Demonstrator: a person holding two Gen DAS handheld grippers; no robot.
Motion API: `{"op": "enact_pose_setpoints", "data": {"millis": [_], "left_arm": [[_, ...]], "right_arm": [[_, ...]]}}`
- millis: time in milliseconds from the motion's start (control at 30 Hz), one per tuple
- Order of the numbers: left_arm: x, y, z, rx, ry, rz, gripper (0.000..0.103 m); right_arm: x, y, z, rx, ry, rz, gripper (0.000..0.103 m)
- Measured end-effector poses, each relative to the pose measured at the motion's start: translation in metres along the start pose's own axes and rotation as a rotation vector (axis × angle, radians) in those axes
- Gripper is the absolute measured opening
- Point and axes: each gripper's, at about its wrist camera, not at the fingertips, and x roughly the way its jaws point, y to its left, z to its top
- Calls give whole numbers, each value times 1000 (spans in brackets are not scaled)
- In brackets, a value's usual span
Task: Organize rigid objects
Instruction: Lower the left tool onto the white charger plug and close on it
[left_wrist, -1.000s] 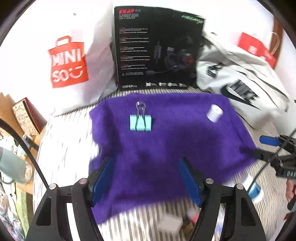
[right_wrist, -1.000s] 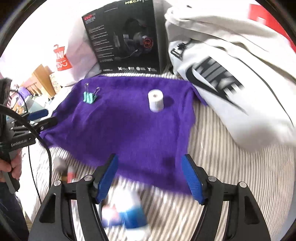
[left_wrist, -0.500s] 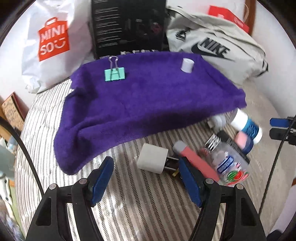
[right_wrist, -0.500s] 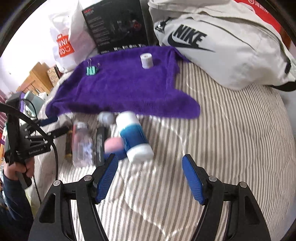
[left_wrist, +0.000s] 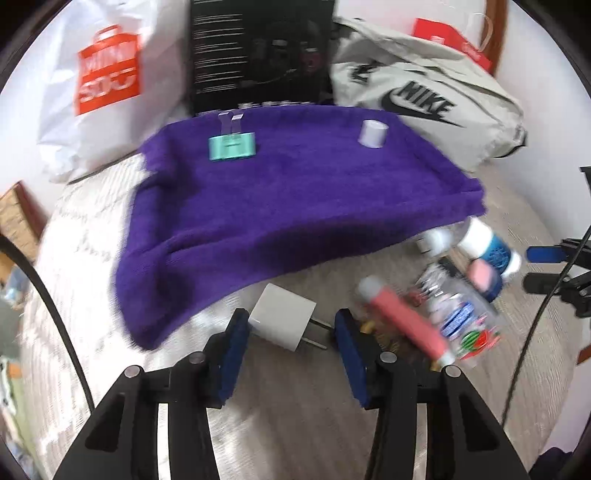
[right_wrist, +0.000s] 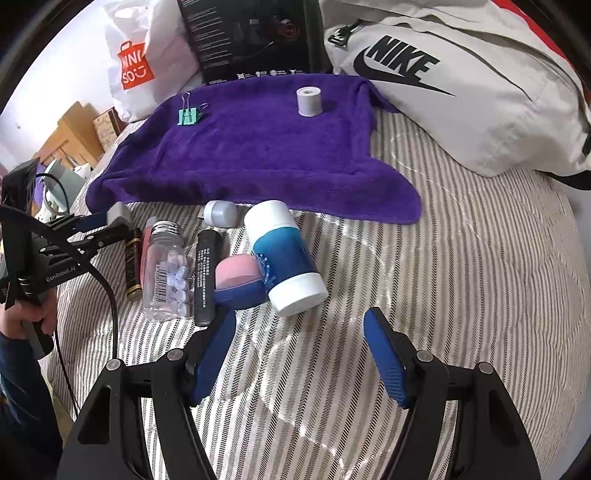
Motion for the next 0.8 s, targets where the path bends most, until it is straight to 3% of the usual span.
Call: {"op": "enact_pose_setpoints", "data": {"millis": [200,333,400,500,733,800], "left_arm": [[-4,19,-4,-26,5,15,46],[1,7,-1,34,17,58,47],[5,0,1,64,23,70,55],[9,-11,2,89,49,99,56],[-5,-18,-19,109,65,55,56],[-6,-9,-19,74,59,82,56]], "right_arm": [[9,1,1,-9,17,11,71],[10,1,-2,-4,19,23,71],[11,0,-5,-5,23,24,71],[13,0,-6,-7,35,21,71],[13,-5,-8,-3,33,26,71],[15,-6,-9,-1,36,27,71]]}}
